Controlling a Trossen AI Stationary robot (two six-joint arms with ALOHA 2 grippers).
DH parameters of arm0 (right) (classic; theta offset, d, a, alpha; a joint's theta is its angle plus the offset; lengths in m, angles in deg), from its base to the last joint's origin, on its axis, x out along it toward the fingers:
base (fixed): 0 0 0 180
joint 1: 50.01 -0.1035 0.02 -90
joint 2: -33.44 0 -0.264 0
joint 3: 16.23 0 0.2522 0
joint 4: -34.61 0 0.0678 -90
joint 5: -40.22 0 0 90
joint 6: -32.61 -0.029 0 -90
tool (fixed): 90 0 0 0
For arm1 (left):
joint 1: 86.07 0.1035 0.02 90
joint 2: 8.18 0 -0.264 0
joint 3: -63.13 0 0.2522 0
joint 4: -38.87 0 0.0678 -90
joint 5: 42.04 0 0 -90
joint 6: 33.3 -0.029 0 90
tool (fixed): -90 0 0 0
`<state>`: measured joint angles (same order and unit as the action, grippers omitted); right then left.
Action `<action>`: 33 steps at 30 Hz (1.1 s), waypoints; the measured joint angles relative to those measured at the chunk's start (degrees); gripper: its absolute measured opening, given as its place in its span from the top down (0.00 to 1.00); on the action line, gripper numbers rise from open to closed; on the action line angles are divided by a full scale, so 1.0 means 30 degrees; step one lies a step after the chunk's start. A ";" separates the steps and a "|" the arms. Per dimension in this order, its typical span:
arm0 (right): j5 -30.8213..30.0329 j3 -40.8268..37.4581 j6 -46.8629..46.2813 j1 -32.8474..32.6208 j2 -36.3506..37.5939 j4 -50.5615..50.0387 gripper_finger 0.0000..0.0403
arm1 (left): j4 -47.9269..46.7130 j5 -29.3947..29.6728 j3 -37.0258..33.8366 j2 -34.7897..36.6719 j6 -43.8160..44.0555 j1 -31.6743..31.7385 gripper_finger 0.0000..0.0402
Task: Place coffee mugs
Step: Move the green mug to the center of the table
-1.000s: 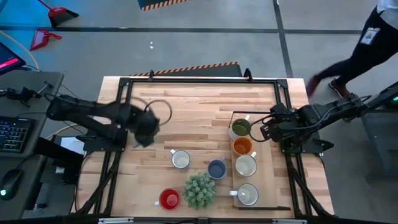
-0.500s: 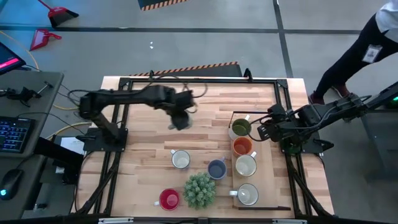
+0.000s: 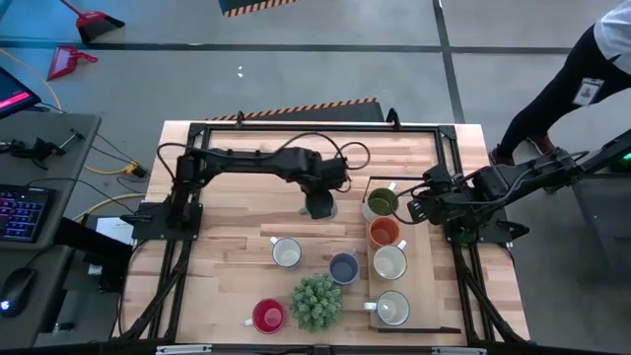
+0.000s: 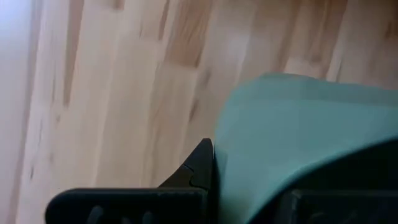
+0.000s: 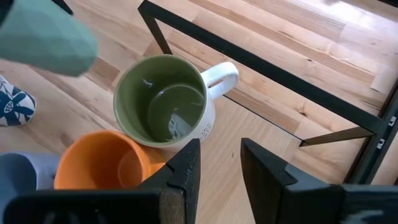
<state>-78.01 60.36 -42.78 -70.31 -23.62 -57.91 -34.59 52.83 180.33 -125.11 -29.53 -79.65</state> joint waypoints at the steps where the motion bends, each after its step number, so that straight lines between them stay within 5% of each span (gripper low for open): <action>1: 0.0000 0.0000 0.0000 0.0000 0.0000 0.0008 0.77 | 0.0134 0.0006 0.0266 -0.0238 0.0006 -0.0096 0.98; 33: 0.0258 0.0000 0.0794 0.0004 0.0000 0.2598 0.77 | 0.1904 -0.0139 0.1098 -0.2647 0.1930 -0.1065 0.98</action>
<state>-77.23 60.36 -40.40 -70.30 -23.62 -50.12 -28.88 52.41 183.63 -133.05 -23.74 -82.85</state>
